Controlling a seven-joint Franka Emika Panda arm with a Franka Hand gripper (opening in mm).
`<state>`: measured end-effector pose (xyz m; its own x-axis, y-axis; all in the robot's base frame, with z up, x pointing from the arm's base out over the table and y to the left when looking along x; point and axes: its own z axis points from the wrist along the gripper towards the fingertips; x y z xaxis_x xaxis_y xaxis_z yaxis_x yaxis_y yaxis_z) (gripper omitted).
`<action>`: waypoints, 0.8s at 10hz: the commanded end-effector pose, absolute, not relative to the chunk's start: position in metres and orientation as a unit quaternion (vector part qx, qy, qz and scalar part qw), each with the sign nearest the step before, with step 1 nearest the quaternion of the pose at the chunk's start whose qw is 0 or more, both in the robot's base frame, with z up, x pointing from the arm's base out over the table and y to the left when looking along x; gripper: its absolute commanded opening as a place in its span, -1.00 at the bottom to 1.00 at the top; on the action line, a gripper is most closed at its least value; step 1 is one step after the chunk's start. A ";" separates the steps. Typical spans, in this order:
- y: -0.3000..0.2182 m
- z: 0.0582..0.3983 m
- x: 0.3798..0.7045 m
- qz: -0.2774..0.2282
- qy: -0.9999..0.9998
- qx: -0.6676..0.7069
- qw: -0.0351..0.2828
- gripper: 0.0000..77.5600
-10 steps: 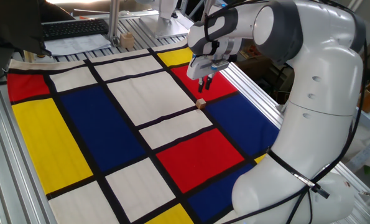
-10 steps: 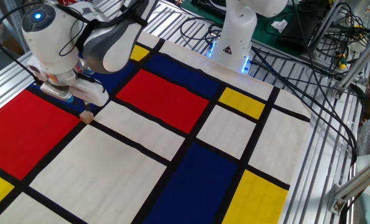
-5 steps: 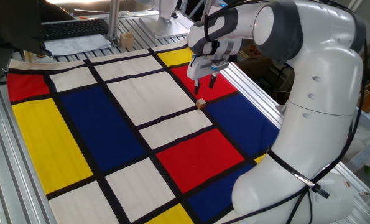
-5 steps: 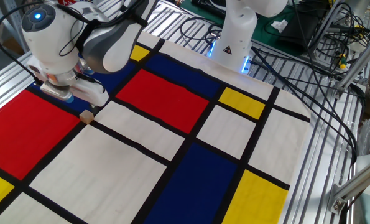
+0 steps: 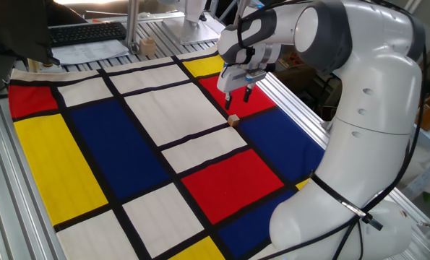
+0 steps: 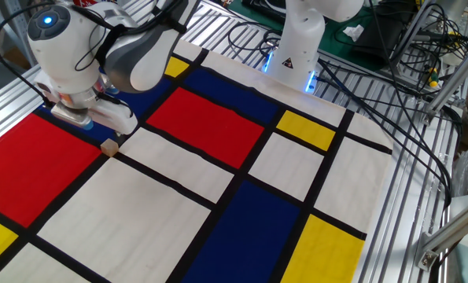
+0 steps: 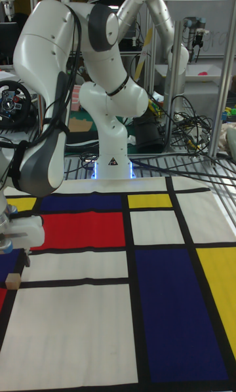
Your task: Pick up the small block on the left and move it to the right
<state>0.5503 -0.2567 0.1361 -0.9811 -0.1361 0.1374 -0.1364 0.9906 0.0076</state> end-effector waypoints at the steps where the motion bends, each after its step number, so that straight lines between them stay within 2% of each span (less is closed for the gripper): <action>1: -0.252 0.164 0.538 -0.001 -0.994 0.059 0.088 1.00; 4: -0.245 0.178 0.524 0.001 -0.995 0.056 0.079 1.00; 8: -0.236 0.150 0.521 0.016 -0.996 0.058 0.065 1.00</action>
<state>0.5227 -0.2424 0.1700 -0.9815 -0.1163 0.1519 -0.1183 0.9930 -0.0047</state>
